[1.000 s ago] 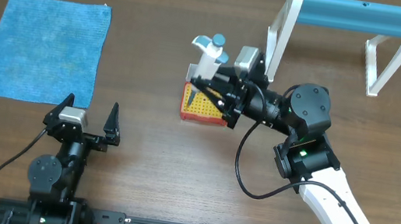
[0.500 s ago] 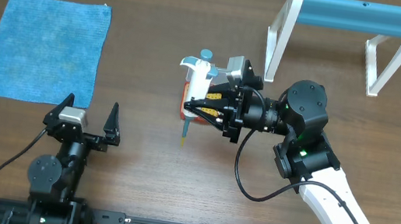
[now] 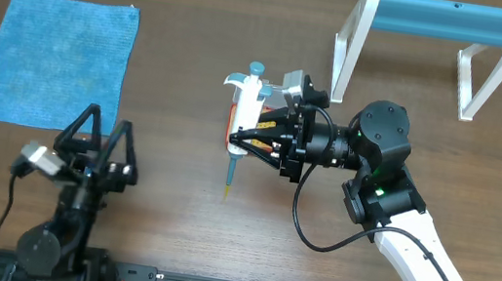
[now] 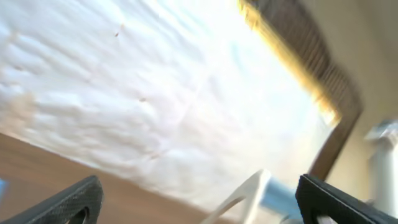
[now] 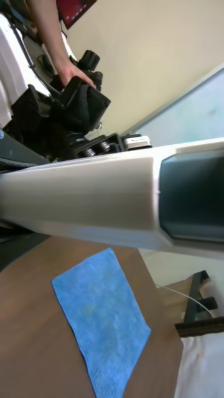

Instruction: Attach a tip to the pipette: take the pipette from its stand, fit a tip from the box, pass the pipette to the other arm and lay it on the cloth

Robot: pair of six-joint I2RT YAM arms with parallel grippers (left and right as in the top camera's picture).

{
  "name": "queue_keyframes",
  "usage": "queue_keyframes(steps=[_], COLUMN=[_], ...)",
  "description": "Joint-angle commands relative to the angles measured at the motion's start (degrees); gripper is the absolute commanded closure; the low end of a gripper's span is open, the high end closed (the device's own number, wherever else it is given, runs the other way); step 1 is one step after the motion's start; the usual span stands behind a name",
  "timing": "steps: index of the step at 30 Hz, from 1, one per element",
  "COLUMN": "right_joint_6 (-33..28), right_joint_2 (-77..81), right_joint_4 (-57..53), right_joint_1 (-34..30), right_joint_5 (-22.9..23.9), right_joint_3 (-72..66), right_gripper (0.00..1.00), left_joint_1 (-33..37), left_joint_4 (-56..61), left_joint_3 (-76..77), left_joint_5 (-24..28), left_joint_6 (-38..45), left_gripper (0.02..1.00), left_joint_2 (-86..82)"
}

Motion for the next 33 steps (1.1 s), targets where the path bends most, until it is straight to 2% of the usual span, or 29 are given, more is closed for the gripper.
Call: queue_keyframes(steps=[1, 3, 8, 10, 13, 17, 20, 21, 24, 26, 29, 33], right_joint_6=[1.31, 1.31, 2.67, 2.84, 2.82, 2.82, 3.58, 5.2, 8.09, 11.54, 19.06, 25.81], right_joint_2=[-0.57, -0.55, -0.52, -0.52, -0.52, -0.52, -0.52, -0.52, -0.52, -0.52, -0.52, -0.52], right_joint_4=[0.33, 0.33, 0.33, 0.31, 0.33, 0.33, 0.33, 0.35, 1.11, 2.78, 6.99, 10.71], right_joint_1=[-0.17, -0.17, -0.17, -0.17, -0.17, -0.17, -0.17, -0.17, -0.17, -0.17, -0.17, -0.17], right_joint_5=[-2.05, -2.78, -4.7, -4.87, -4.94, -5.27, -5.97, -5.95, -5.95, -5.9, -5.92, -5.79], right_joint_3=[1.42, 1.42, 1.42, 1.42, 1.42, 1.42, 1.42, 1.42, 1.42, 1.42, 1.42, 1.42], right_gripper=[0.923, 0.923, 0.923, 0.923, 0.923, 0.923, 0.923, 0.923, 0.923, 0.923, 0.923, 0.934], left_joint_1=[-0.2, -0.2, -0.2, -0.2, -0.2, -0.2, -0.2, -0.2, -1.4, -3.19, -6.78, -11.61], left_joint_4=[6.32, 8.17, 7.08, 2.91, -2.14, -2.05, -1.22, 0.7, 7.56, 11.58, 15.52, 22.21], left_joint_3=[-0.04, 0.02, 5.16, 8.9, 16.15, 27.87, 35.98, 39.15, 43.04, 44.19, 44.28, 44.28], left_joint_5=[-2.78, -2.93, 4.28, 7.98, 17.03, 35.63, 52.65, 60.35, 70.84, 73.42, 73.44, 73.42], left_joint_6=[-18.86, -22.14, -25.27, -27.3, -27.47, -27.43, -27.45, -27.43, -27.52, -27.74, -27.69, -27.67], left_gripper=[0.023, 0.023, 0.02, 0.023, 0.02, 0.025, 0.023, 0.023, 0.023, 0.023, 0.023, 0.023], left_joint_2=[-0.24, -0.24, 2.08, 5.03, 12.72, 29.22, 41.16, 46.36, 54.01, 57.24, 60.7, 64.02])
